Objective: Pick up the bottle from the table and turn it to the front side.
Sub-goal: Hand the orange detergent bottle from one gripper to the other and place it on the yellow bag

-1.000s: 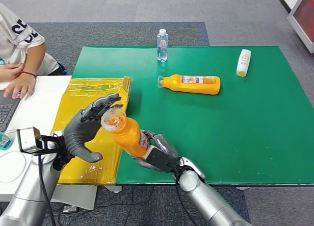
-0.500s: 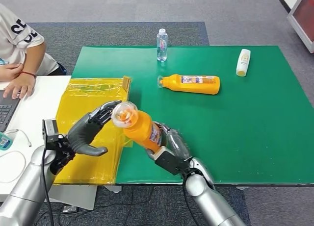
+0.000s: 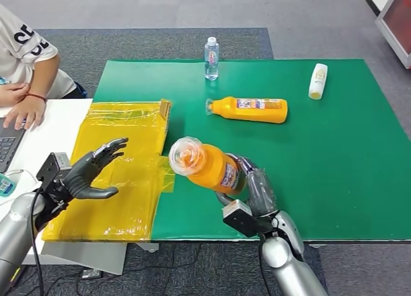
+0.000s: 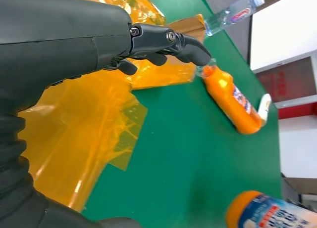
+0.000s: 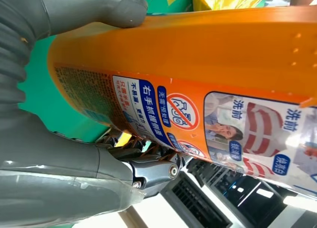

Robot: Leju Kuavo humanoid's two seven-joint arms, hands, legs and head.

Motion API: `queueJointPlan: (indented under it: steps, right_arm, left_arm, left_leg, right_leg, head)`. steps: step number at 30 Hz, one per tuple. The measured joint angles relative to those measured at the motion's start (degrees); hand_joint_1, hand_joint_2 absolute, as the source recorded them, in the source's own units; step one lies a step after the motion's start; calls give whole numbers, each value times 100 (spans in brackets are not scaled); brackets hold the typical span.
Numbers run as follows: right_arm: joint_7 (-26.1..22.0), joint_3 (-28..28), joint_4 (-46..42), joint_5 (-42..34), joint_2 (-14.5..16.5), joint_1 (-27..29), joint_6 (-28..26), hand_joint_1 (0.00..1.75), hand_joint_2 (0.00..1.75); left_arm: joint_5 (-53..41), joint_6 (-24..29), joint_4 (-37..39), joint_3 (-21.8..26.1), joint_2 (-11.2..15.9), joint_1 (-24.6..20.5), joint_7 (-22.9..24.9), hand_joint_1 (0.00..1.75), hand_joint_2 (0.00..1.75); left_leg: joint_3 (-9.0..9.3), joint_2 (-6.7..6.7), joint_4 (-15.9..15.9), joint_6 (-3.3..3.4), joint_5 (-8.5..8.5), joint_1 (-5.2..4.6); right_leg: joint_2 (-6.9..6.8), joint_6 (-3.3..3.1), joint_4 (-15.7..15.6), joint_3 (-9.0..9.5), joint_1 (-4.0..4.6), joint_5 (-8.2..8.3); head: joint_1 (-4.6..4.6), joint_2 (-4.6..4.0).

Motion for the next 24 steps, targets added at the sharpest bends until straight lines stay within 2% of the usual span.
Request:
queueJointPlan:
  steps: [9, 18, 24]
  right_arm:
    - [16, -4, -20, 91, -2, 18, -4, 175, 175]
    - [4, 245, 179, -183, -2, -258, 470, 175, 175]
    - [3, 520, 452, -211, 0, -505, 535, 175, 175]
  left_arm:
    - [45, -146, 6, -168, 147, -182, -19, 0, 175]
    - [207, -533, 12, -641, 107, -700, -210, 0, 175]
    - [244, -646, 69, -1075, 111, -1111, -234, 0, 175]
  left_leg:
    - [-4, -1, 0, -1, 6, 0]
    - [-9, -1, 0, -4, 15, 0]
    - [-14, -1, 0, -4, 22, 1]
  right_leg:
    - [-1, -1, 1, -3, 0, 5]
    - [-1, 0, 1, -9, 1, 16]
    - [-1, 0, 2, -12, 2, 21]
  head:
    - [-1, 0]
    - [-1, 0]
    - [-1, 0]
